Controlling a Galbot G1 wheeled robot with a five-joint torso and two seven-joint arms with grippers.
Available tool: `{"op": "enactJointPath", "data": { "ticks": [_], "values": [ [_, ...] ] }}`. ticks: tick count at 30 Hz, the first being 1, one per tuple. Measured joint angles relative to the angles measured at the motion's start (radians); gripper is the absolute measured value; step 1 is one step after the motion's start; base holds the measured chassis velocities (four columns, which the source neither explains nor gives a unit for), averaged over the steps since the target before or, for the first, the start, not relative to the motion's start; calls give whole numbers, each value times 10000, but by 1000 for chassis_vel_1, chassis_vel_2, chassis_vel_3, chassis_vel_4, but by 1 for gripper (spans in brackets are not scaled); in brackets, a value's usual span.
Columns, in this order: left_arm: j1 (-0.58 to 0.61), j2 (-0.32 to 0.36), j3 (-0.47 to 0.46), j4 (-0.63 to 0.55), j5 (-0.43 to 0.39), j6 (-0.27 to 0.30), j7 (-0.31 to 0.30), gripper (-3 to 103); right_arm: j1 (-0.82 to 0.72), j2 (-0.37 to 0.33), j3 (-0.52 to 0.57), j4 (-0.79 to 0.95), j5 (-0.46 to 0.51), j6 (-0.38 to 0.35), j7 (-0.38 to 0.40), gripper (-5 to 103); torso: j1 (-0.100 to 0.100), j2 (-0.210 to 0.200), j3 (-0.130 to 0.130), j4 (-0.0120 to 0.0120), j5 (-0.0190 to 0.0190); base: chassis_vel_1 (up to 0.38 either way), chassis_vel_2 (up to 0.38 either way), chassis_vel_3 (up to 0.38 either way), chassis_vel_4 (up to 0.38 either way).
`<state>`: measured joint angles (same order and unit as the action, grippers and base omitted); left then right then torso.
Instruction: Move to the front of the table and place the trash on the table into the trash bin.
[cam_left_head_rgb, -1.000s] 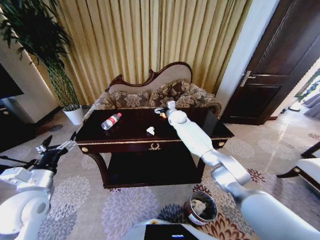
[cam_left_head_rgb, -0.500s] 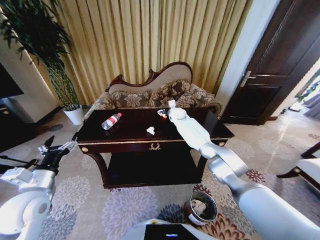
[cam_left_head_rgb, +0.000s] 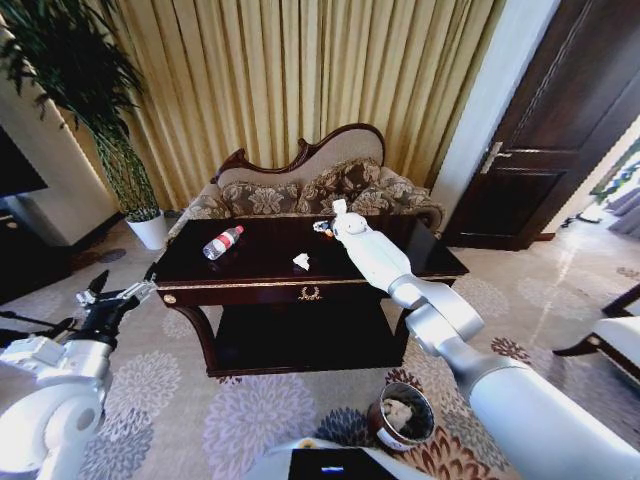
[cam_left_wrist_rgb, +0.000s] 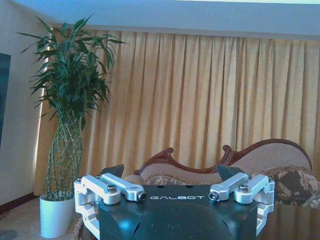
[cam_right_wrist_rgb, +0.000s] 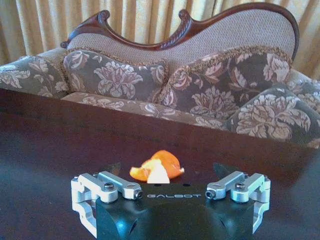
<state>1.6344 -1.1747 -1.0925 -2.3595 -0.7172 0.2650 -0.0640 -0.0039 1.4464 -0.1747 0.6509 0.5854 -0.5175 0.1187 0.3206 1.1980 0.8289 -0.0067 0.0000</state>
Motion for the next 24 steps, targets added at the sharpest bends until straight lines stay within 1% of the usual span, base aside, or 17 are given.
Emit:
{"op": "enactJointPath", "data": {
  "ticks": [8, 19, 24],
  "values": [
    [-10, 38, 57, -6, -1, 0, -1, 100, -116, 69, 234, -156, 374, -2, 0, 100, 0, 0, 0, 3, 0, 0, 0, 0, 0],
    [24, 3, 30, -51, -8, 0, -4, 100, -147, 294, 431, -215, 458, 142, 1, 100, 0, 0, 0, 2, 0, 0, 0, 0, 0],
    [73, -33, -25, -112, -14, 0, -4, 100, -213, 444, 486, -209, 455, 352, 0, 100, 0, 0, 0, 2, -1, 0, 0, 0, 0]
  ]
}}
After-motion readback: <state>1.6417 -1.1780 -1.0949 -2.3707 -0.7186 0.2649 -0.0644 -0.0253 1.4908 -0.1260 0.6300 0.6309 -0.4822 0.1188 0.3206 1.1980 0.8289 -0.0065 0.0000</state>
